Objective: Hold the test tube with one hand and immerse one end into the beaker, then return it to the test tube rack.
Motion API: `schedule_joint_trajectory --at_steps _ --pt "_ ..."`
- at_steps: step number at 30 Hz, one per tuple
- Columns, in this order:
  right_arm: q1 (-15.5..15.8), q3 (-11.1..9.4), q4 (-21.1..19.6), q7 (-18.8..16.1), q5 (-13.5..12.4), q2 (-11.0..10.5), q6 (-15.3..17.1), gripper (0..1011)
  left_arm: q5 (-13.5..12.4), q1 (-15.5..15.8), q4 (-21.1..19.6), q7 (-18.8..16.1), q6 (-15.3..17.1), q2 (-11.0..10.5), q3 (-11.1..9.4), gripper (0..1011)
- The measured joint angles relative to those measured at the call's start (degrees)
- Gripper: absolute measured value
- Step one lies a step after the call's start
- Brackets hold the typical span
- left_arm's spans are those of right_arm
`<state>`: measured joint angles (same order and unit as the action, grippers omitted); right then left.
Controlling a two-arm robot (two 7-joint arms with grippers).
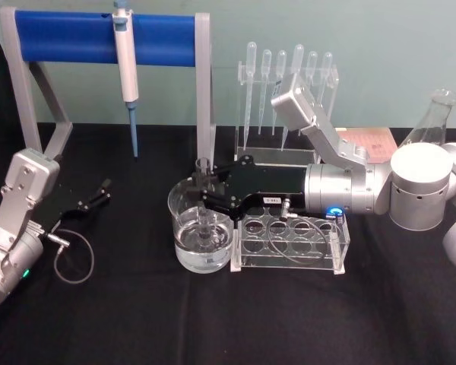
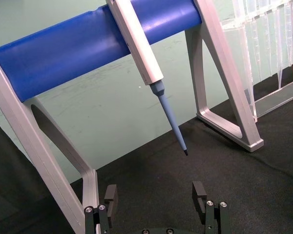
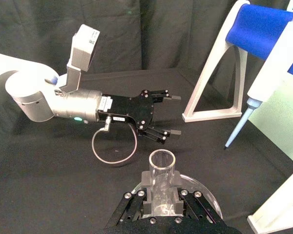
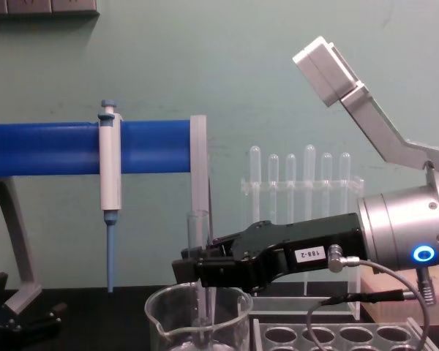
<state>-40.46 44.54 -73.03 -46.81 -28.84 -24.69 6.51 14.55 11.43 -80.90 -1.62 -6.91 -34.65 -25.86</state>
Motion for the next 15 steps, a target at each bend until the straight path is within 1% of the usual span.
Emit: schedule_joint_trajectory --at_steps 15 --pt "0.02 -0.04 -0.04 0.02 0.01 -0.01 0.09 234 0.0 0.0 0.0 0.0 0.0 0.0 0.0 1000"
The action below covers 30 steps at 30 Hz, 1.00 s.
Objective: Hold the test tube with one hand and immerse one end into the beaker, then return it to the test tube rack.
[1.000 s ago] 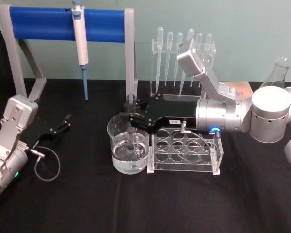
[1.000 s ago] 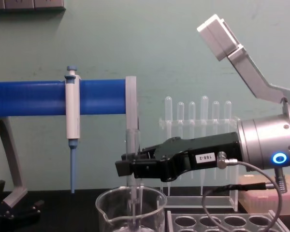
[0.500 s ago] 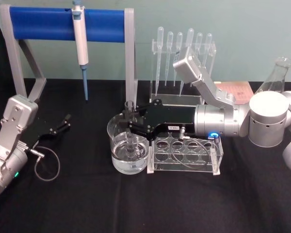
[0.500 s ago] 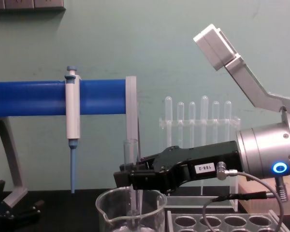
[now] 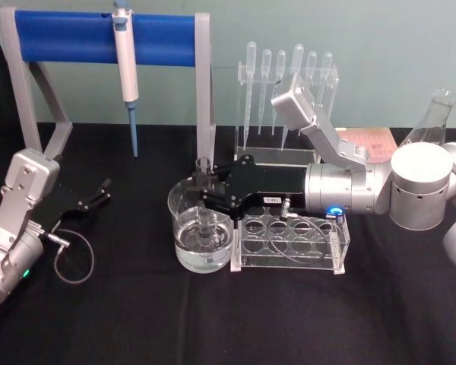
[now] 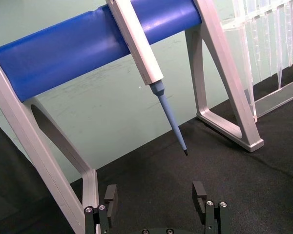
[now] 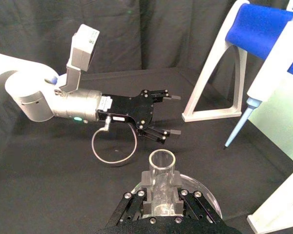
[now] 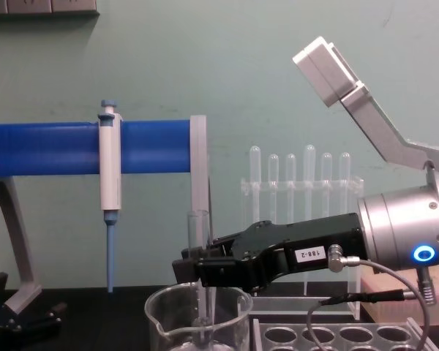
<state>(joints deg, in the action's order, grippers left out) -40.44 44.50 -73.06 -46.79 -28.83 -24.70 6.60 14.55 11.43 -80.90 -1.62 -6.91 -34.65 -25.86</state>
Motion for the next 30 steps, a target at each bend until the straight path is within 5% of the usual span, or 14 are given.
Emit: schedule_joint_trajectory --at_steps 30 --pt "-0.07 0.0 0.04 0.09 -0.13 0.0 -0.01 234 0.0 0.0 0.0 0.0 0.0 0.0 0.0 1000"
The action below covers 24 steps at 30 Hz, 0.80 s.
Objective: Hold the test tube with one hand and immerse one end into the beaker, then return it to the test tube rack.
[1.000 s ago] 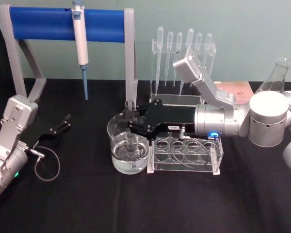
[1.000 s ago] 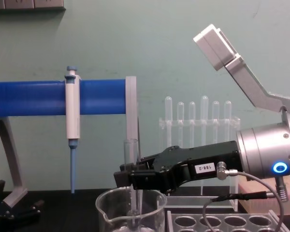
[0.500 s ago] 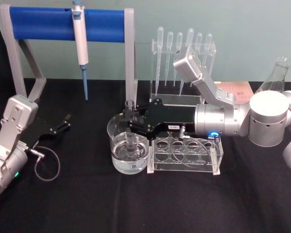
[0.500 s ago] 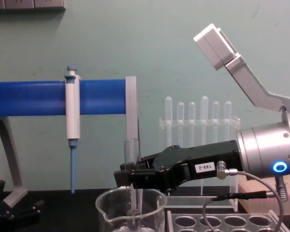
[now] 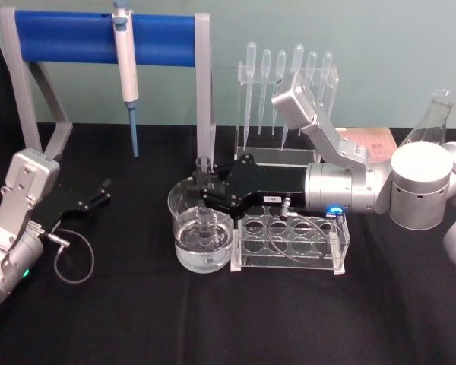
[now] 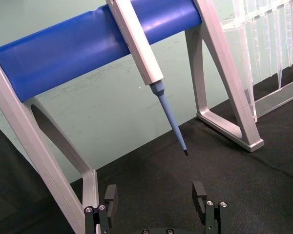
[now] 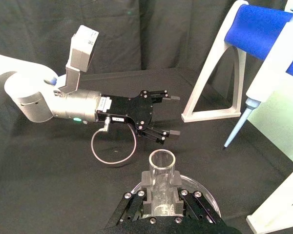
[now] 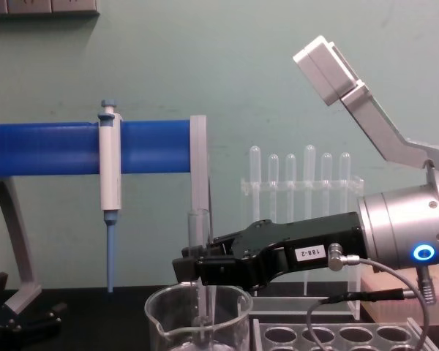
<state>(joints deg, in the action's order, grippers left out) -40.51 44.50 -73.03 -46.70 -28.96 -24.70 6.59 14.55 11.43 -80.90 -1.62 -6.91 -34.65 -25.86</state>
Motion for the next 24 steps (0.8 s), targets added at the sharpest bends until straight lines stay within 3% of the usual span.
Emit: schedule_joint_trajectory --at_steps 24 --pt "0.0 0.0 0.0 0.0 0.0 0.0 0.0 234 0.0 0.0 0.0 0.0 0.0 0.01 0.0 1000"
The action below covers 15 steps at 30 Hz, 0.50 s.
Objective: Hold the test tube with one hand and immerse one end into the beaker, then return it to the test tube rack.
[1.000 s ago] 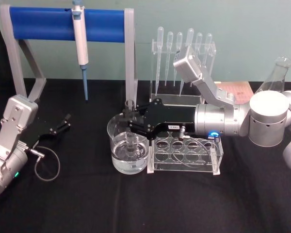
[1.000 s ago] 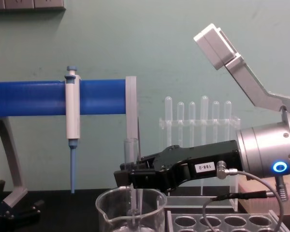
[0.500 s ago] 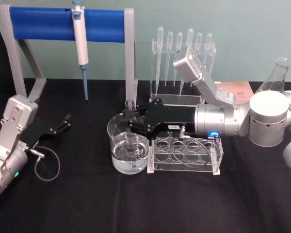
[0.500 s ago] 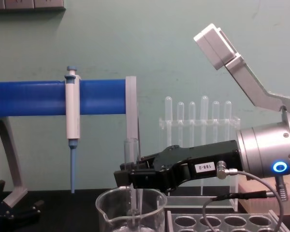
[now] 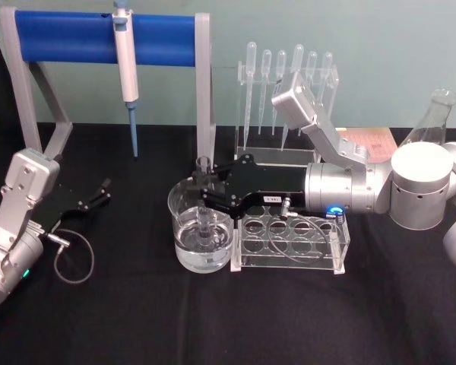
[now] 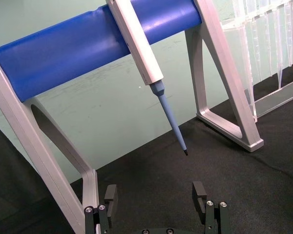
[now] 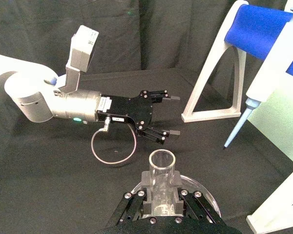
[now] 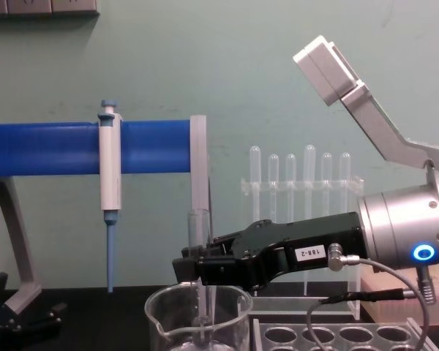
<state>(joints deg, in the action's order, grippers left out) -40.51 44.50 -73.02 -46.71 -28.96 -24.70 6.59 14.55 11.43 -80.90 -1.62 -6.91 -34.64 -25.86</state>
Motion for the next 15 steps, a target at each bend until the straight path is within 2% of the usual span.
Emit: schedule_joint_trajectory --at_steps 15 --pt "0.0 0.0 0.0 0.0 0.0 0.0 0.0 234 0.0 0.0 0.0 0.0 0.0 0.0 0.0 1000"
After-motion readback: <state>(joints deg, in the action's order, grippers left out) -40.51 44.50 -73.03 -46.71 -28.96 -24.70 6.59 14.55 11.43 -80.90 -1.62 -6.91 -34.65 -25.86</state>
